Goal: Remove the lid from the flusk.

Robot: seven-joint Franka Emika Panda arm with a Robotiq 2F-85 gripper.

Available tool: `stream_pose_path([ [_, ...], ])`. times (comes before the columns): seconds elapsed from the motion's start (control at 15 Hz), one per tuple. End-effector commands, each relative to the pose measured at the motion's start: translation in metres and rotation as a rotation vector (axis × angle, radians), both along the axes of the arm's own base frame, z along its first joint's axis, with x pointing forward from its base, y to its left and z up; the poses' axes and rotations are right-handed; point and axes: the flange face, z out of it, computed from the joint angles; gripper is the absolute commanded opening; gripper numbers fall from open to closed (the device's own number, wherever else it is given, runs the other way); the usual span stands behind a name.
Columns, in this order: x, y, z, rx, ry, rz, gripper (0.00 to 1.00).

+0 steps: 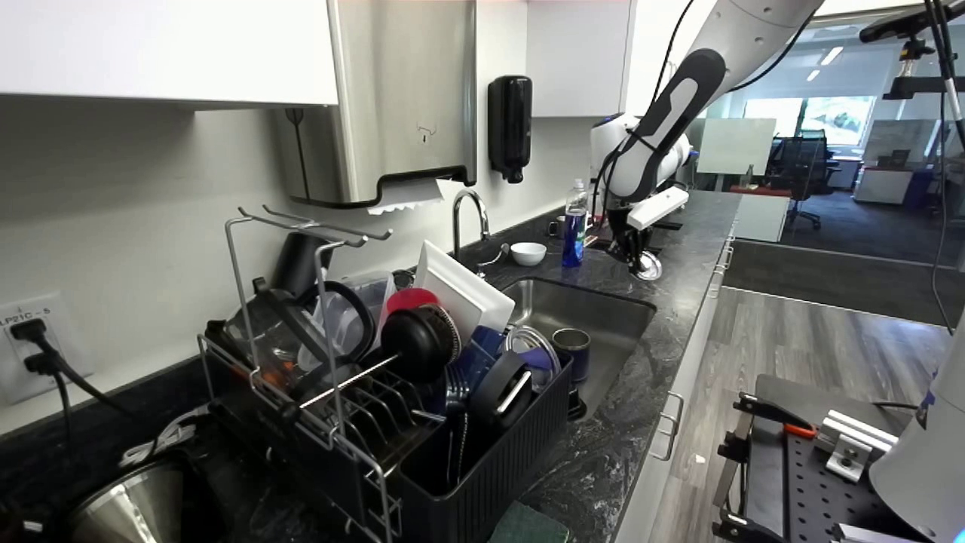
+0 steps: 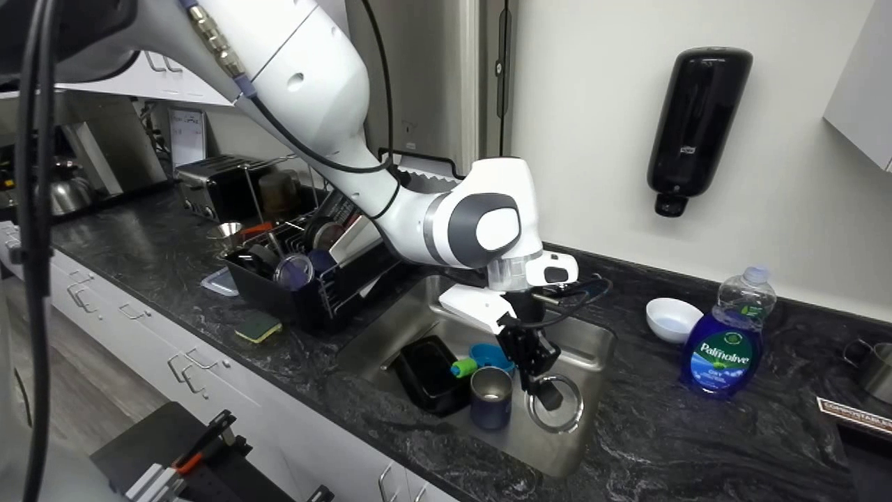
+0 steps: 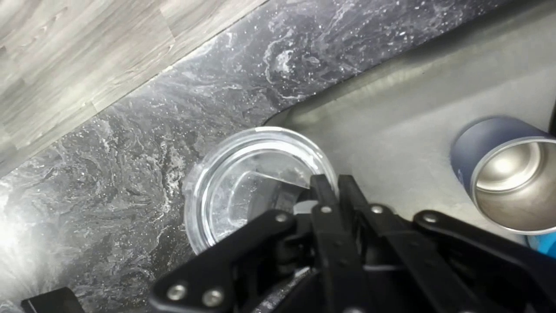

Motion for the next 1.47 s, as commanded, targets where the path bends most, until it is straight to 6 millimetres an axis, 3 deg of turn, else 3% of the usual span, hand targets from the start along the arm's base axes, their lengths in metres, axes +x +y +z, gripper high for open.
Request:
stream_pose_path([
  [0.0, 0.000, -0.001, 0.000, 0.000, 0.000, -0.001, 0.09],
  [0.4, 0.001, 0.000, 0.000, 0.000, 0.000, 0.001, 0.09],
  [0.47, 0.001, 0.000, 0.000, 0.000, 0.000, 0.001, 0.02],
  [0.8, 0.024, 0.000, 0.008, -0.012, 0.024, 0.025, 0.02],
  [1.4, 0.056, -0.041, -0.006, -0.067, 0.161, -0.001, 0.02],
])
